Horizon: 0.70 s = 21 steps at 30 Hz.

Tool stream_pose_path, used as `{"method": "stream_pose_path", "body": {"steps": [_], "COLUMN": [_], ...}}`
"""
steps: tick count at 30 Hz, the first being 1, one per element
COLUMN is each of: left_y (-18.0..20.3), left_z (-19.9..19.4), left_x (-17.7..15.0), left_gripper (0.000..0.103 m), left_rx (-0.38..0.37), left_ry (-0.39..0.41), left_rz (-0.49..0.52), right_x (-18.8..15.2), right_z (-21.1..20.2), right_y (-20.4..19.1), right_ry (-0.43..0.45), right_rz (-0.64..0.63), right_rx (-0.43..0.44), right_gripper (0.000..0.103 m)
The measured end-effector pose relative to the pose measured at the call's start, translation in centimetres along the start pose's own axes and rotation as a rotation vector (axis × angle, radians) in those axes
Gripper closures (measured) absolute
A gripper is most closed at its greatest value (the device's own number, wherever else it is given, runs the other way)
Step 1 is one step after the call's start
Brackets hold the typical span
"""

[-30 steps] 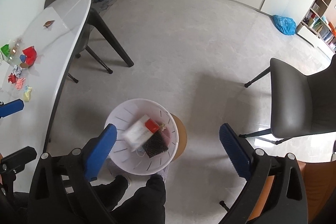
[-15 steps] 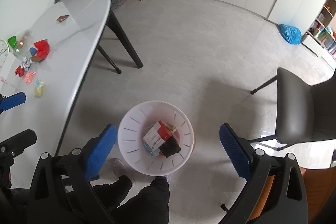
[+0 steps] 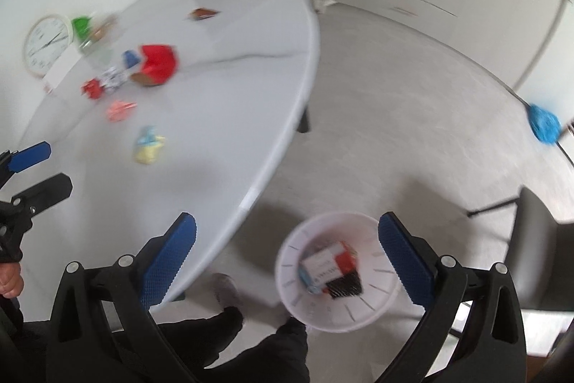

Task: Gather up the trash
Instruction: 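Move both open tools back over the table, then grasp the blue and yellow crumpled tissue with the right tool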

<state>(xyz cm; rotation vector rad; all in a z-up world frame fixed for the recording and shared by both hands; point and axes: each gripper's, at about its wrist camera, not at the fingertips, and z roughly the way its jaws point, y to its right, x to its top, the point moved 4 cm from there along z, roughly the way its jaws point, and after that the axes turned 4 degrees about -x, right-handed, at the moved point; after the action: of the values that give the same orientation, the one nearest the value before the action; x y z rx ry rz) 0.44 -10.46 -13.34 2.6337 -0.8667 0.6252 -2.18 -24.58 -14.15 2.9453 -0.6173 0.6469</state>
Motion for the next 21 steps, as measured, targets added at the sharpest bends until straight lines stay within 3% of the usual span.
{"method": "stream_pose_path", "body": {"steps": [8,19,21], "left_y": [-7.8,-12.0,-12.6], "left_z": [-0.6,1.5,2.1], "left_x": [-0.7,0.1,0.3], "left_gripper": [0.007,0.007,0.007], "left_rx": [0.075,0.104,0.107], "left_ry": [0.016,-0.005,-0.013], "left_rz": [-0.151,-0.182,-0.188], "right_x": [2.9,5.4,5.7], "right_z": [3.7,9.3,10.2], "right_y": [-7.9,-14.8,-15.5], "right_ry": [-0.031,-0.081,-0.097], "right_rz": [-0.135,-0.263,-0.282], "right_rx": [0.071,0.097,0.087], "right_gripper": [0.002,0.003,0.007]}}
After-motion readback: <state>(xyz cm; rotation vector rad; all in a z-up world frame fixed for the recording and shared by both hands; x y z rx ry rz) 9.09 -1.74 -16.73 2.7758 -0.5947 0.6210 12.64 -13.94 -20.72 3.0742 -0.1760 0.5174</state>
